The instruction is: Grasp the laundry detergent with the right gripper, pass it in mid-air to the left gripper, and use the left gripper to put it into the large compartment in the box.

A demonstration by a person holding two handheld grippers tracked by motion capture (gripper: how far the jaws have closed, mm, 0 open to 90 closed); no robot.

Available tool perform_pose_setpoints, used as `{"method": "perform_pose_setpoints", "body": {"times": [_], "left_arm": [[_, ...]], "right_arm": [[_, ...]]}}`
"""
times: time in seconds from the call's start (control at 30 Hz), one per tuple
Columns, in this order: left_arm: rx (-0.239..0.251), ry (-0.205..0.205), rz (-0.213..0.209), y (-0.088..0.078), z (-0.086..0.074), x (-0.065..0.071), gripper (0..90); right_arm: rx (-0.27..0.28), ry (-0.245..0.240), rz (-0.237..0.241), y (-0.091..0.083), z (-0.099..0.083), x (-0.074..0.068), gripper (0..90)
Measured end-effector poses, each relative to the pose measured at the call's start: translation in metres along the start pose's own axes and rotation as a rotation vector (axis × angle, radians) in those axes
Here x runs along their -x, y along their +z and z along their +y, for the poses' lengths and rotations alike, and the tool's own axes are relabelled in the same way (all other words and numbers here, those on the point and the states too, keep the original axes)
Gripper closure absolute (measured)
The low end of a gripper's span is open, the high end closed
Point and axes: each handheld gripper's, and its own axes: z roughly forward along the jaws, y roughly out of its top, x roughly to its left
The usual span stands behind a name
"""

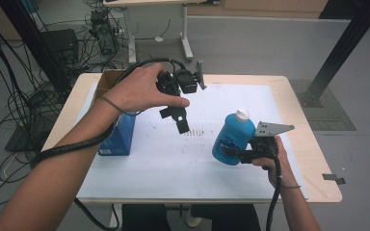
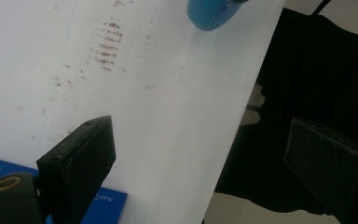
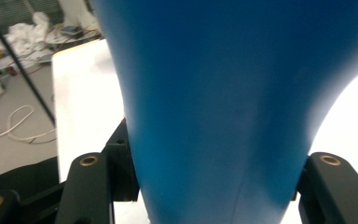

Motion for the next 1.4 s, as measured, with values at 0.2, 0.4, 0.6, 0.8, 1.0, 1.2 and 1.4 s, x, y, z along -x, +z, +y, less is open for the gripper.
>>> {"method": "perform_pose_setpoints", "body": {"times": [0.2,0.4,0.6,0.8,1.0,1.2,1.4], "left_arm": [[0.007,0.026,0.009,-0.006,0.004,0.003,8.5],[-0.008,0.069,0.013,-0.014,0.014,0.010,8.6],[-0.029,0.140,-0.004,-0.020,0.025,0.019,8.7],[-0.052,0.197,-0.007,-0.025,0.037,0.031,8.7],[-0.091,0.249,-0.019,-0.027,0.051,0.039,8.8],[-0.126,0.285,-0.026,-0.022,0.064,0.048,8.7],[-0.166,0.291,-0.012,-0.014,0.075,0.054,8.7]], "right_arm": [[-0.022,-0.032,0.065,0.010,0.012,0.003,42.0],[-0.050,-0.066,0.170,0.026,0.028,0.007,42.1],[-0.075,-0.114,0.243,0.040,0.044,0.008,42.2],[-0.113,-0.148,0.283,0.052,0.060,0.008,42.3],[-0.139,-0.180,0.322,0.062,0.071,0.009,42.3],[-0.155,-0.209,0.354,0.070,0.080,0.010,42.4],[-0.164,-0.224,0.367,0.074,0.084,0.010,42.3]]}}
